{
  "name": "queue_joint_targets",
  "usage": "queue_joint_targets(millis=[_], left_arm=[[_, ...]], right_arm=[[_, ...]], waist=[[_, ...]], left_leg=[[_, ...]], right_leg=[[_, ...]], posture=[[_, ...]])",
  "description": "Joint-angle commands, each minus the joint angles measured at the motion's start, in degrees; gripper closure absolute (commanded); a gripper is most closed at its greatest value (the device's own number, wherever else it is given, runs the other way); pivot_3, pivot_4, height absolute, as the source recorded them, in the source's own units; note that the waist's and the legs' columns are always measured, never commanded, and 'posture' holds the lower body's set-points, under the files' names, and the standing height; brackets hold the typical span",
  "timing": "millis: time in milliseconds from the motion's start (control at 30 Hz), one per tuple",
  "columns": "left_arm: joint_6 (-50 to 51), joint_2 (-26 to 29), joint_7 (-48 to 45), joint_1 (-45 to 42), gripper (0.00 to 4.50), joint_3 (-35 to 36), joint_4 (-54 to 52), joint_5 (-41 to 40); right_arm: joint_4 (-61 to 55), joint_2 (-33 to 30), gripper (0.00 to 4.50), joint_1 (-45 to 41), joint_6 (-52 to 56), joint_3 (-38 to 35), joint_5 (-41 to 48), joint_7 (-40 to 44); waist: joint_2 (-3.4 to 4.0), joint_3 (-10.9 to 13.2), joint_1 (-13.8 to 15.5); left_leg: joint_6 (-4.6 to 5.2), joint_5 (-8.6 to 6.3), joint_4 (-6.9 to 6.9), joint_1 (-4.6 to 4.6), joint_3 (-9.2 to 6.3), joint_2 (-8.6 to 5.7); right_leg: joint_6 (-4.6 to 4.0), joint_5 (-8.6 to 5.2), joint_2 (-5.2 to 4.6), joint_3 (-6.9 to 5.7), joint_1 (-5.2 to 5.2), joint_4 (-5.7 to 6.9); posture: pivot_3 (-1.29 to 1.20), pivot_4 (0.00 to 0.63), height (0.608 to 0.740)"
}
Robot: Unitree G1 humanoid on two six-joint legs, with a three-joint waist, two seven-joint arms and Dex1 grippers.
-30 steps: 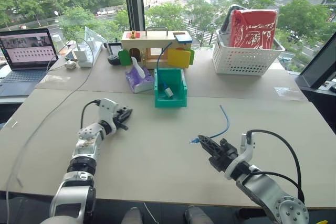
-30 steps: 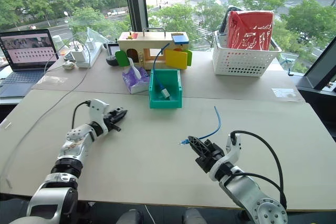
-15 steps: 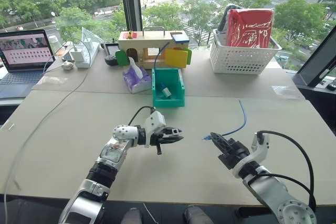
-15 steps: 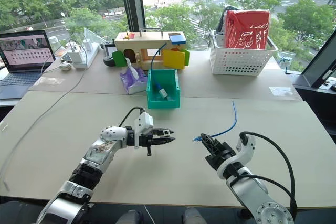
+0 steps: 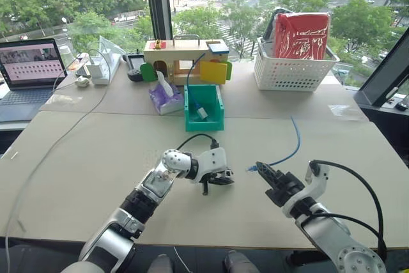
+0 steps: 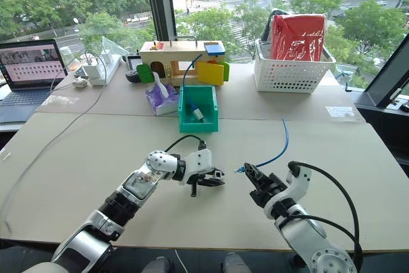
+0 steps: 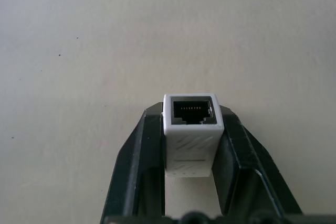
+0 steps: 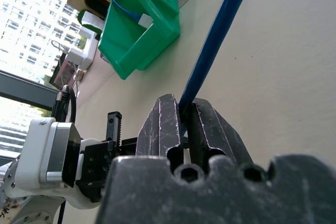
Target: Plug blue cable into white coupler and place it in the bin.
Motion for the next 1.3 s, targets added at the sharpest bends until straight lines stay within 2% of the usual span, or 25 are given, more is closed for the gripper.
queue_joint_targets(millis=[33, 267, 767, 967, 1300], left_arm=[[10.4, 0.8, -3.1, -0.1, 3.81, -3.2, -3.0, -0.1], [14.5, 0.3, -2.3, 1.3, 3.81, -4.2, -4.0, -0.8], [19.0, -1.5, 2.1, 5.8, 3.81, -0.5, -8.4, -6.0], [19.3, -1.2, 2.7, 5.2, 3.81, -0.7, -8.5, -6.4], [19.6, -0.9, 3.0, 5.0, 3.81, -1.2, -8.8, -7.1]], right_arm=[[-2.4, 0.3, 4.5, -1.1, -0.5, -0.1, -0.4, 0.1], [0.2, -2.4, 4.5, -3.7, 4.2, 3.5, -3.3, 0.4], [1.5, -2.4, 4.5, -6.7, 9.8, 6.9, -5.3, 1.3], [1.6, -3.1, 4.5, -6.5, 11.1, 7.2, -9.1, 1.0], [0.0, -2.3, 4.5, -6.1, 11.7, 6.0, -10.5, 0.9]], waist=[[0.0, 0.0, -0.2], [-0.01, 0.0, -0.2], [-0.03, -0.1, 0.1], [-0.02, -0.2, 0.1], [-0.02, -0.2, 0.1]], left_leg=[[0.0, 0.0, 0.0, -0.01, 0.0, 0.0], [0.13, -0.08, -0.02, 0.0, -0.01, 0.0], [0.14, -0.09, -0.02, 0.0, -0.01, -0.01], [0.14, -0.09, -0.02, 0.03, -0.02, -0.01], [0.14, -0.09, -0.02, 0.05, -0.02, -0.01]], right_leg=[[-0.01, -0.02, 0.0, 0.0, -0.01, 0.0], [-0.1, -0.14, 0.01, 0.0, -0.04, 0.08], [-0.07, -0.16, 0.0, -0.01, -0.02, 0.06], [-0.06, -0.16, 0.0, -0.01, 0.0, 0.06], [-0.06, -0.17, 0.0, -0.01, 0.01, 0.06]], posture=[[0.0, 0.15, 0.715], [0.0, 0.15, 0.715], [0.0, 0.15, 0.715], [0.0, 0.15, 0.715], [0.0, 0.15, 0.715]])
